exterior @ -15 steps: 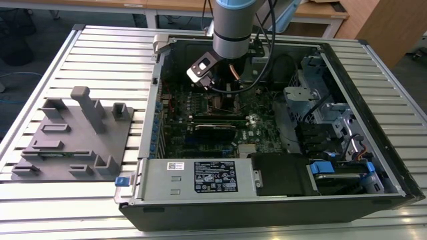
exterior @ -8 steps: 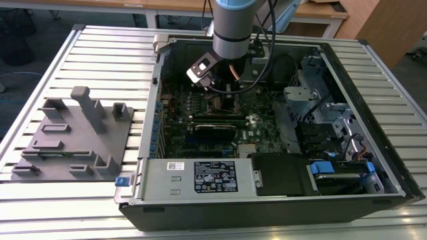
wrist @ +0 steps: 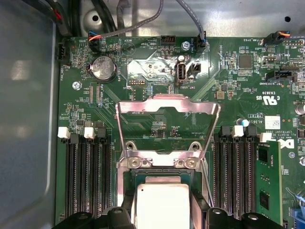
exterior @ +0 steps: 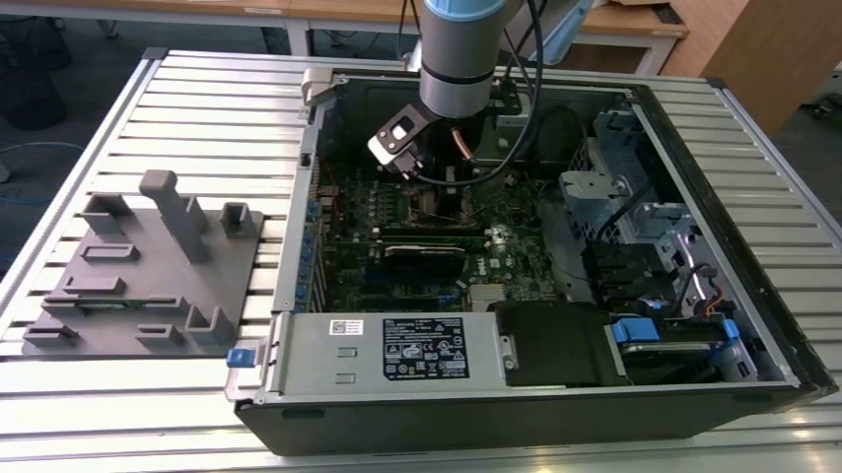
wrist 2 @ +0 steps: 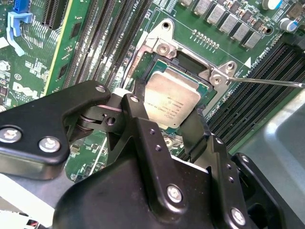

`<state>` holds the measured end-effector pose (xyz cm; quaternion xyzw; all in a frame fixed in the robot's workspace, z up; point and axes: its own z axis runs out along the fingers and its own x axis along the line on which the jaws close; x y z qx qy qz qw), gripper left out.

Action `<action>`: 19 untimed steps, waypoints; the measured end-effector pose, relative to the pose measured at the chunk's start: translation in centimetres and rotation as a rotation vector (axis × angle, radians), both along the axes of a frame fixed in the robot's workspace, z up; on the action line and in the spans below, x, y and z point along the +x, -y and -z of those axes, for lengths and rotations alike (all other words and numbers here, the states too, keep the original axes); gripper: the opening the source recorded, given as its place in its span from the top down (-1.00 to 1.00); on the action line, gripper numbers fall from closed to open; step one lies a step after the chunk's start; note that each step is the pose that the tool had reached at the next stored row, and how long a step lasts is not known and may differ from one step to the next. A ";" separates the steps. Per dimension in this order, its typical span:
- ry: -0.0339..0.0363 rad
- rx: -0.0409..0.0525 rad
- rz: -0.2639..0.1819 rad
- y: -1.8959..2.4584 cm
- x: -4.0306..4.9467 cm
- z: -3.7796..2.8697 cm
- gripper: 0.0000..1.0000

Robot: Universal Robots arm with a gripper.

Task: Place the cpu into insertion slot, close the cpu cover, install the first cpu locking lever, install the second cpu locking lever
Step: 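Place the cpu into insertion slot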

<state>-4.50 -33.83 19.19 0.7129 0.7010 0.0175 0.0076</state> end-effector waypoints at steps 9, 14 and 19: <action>-0.0001 -0.0002 0.000 0.00 0.00 0.04 -0.08; 0.0000 0.0000 0.000 0.00 0.00 0.07 -0.08; -0.0001 0.0000 0.001 0.00 0.00 0.08 -0.08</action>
